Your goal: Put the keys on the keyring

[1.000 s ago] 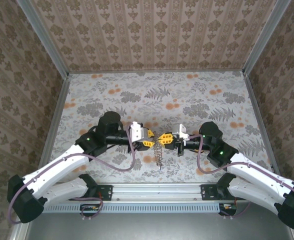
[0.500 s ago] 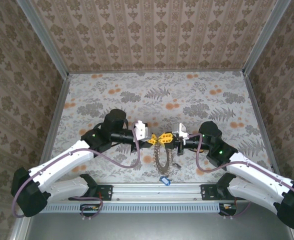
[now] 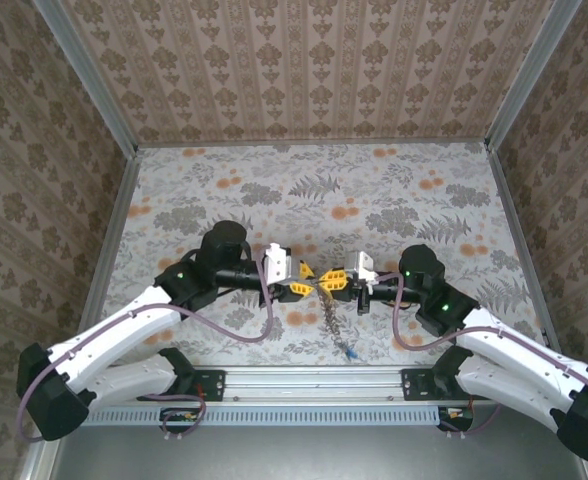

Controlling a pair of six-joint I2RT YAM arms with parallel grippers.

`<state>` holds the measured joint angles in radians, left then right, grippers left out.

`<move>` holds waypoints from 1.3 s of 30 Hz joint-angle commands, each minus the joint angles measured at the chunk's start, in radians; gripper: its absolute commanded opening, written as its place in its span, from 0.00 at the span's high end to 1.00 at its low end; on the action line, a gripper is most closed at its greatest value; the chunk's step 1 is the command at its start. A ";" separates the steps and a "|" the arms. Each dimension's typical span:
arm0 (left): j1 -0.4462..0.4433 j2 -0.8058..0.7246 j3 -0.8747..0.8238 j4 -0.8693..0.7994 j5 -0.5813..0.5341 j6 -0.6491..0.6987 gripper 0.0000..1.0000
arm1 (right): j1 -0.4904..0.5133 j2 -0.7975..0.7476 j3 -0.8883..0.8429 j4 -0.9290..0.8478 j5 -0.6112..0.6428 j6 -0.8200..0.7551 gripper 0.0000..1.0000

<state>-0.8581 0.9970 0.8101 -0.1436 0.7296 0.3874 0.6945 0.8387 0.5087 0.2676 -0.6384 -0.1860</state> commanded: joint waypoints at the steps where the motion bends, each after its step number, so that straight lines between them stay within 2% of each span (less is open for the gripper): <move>1: -0.010 -0.015 0.027 0.021 0.017 0.001 0.73 | -0.001 0.006 -0.004 0.054 0.011 0.024 1.00; 15: -0.030 0.023 0.014 -0.003 -0.110 0.011 0.70 | -0.004 0.007 -0.012 0.083 0.007 0.044 1.00; 18: -0.032 0.030 0.018 -0.006 -0.117 0.010 0.76 | -0.004 0.009 -0.012 0.082 0.007 0.043 1.00; 22: -0.033 0.035 0.028 -0.004 -0.127 0.017 0.95 | -0.004 0.014 -0.012 0.079 0.015 0.036 1.00; 26: -0.034 0.035 0.030 -0.009 -0.165 0.028 1.00 | -0.004 0.019 -0.012 0.083 0.026 0.031 1.00; 30: -0.033 0.035 0.030 -0.017 -0.193 0.045 1.00 | -0.006 0.020 -0.017 0.070 0.077 0.019 1.00; 33: -0.027 0.033 0.029 -0.022 -0.221 0.065 1.00 | -0.021 0.022 -0.027 0.054 0.101 0.014 0.91; 36: -0.001 0.029 0.018 -0.010 -0.218 0.071 1.00 | -0.041 0.027 -0.042 0.078 0.089 0.038 0.71; 39: 0.043 0.026 0.008 0.006 -0.181 0.052 1.00 | -0.050 0.037 -0.042 0.073 0.092 0.072 0.61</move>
<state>-0.8459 1.0332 0.8101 -0.1562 0.5373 0.4271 0.6537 0.8688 0.4747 0.3084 -0.5594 -0.1474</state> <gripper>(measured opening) 0.061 0.376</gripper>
